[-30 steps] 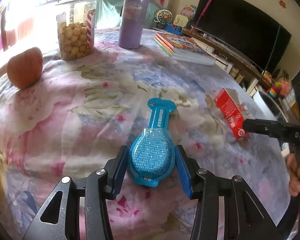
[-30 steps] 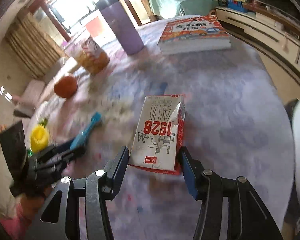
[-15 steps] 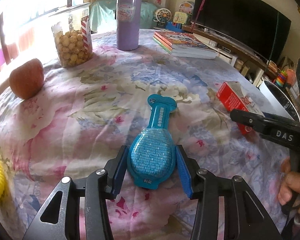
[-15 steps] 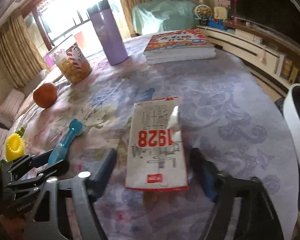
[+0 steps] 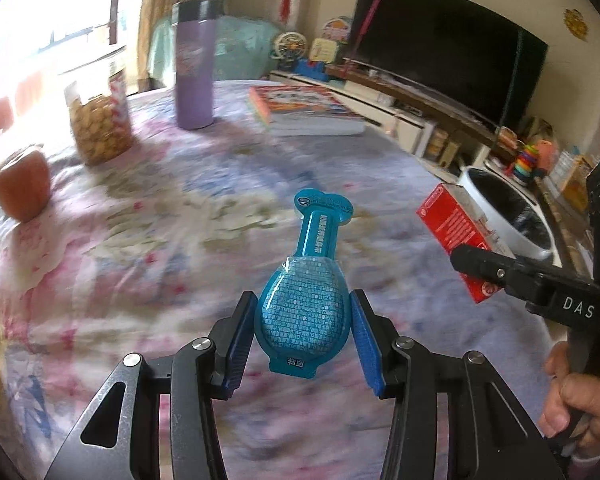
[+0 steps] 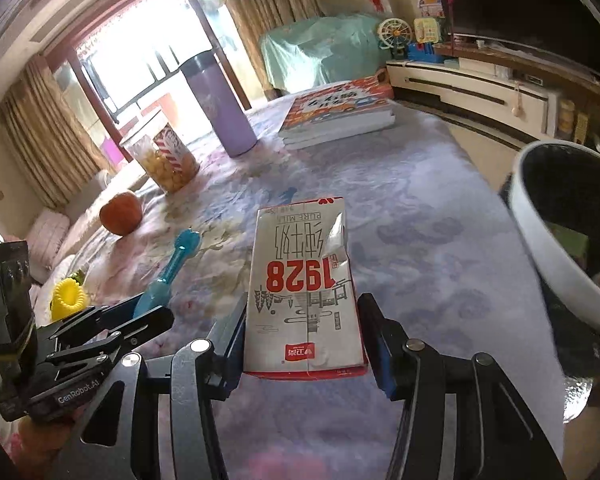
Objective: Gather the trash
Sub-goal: 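Carry the blue package and red-white milk box over the trash bin with both tools, then open both tools over the bin to drop the package and milk box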
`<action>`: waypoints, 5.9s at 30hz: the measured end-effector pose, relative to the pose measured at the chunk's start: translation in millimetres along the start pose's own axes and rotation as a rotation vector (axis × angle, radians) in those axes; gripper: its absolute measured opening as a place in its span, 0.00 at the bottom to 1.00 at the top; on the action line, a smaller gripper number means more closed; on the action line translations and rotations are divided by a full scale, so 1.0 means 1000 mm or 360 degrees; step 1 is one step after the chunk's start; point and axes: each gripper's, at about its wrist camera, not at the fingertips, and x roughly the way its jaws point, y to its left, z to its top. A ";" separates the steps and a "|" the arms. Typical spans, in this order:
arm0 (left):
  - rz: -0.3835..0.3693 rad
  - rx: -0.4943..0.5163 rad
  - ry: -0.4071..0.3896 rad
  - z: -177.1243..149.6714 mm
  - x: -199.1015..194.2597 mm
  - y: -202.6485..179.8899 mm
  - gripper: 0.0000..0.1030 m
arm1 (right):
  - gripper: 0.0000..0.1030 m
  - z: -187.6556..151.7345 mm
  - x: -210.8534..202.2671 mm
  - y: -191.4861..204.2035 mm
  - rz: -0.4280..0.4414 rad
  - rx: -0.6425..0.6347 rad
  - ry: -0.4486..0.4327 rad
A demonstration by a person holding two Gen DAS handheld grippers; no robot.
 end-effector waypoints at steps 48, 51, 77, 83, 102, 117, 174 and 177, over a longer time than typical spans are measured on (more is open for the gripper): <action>-0.0274 0.0320 0.0048 0.031 0.038 -0.142 0.44 | 0.51 -0.014 -0.107 -0.130 -0.0157 0.0338 -0.0233; -0.0285 0.0339 0.0043 0.034 0.040 -0.148 0.44 | 0.51 -0.013 -0.109 -0.137 -0.0166 0.0349 -0.0237; -0.0340 0.0438 0.0028 0.055 0.058 -0.191 0.44 | 0.51 0.007 -0.122 -0.172 -0.0230 0.0380 -0.0285; -0.0341 0.0453 0.0028 0.060 0.064 -0.199 0.44 | 0.51 0.011 -0.121 -0.178 -0.0238 0.0383 -0.0288; -0.0335 0.0488 0.0044 0.073 0.082 -0.218 0.44 | 0.51 0.019 -0.121 -0.190 -0.0248 0.0390 -0.0290; -0.0325 0.0495 0.0065 0.088 0.101 -0.227 0.44 | 0.51 0.029 -0.106 -0.205 -0.0263 0.0408 -0.0241; -0.0255 0.0442 0.0088 0.093 0.108 -0.232 0.60 | 0.76 0.036 -0.113 -0.209 -0.0263 0.0498 -0.0260; -0.0238 0.0407 0.0051 0.077 0.092 -0.221 0.65 | 0.85 0.027 -0.120 -0.199 -0.0255 0.0500 -0.0277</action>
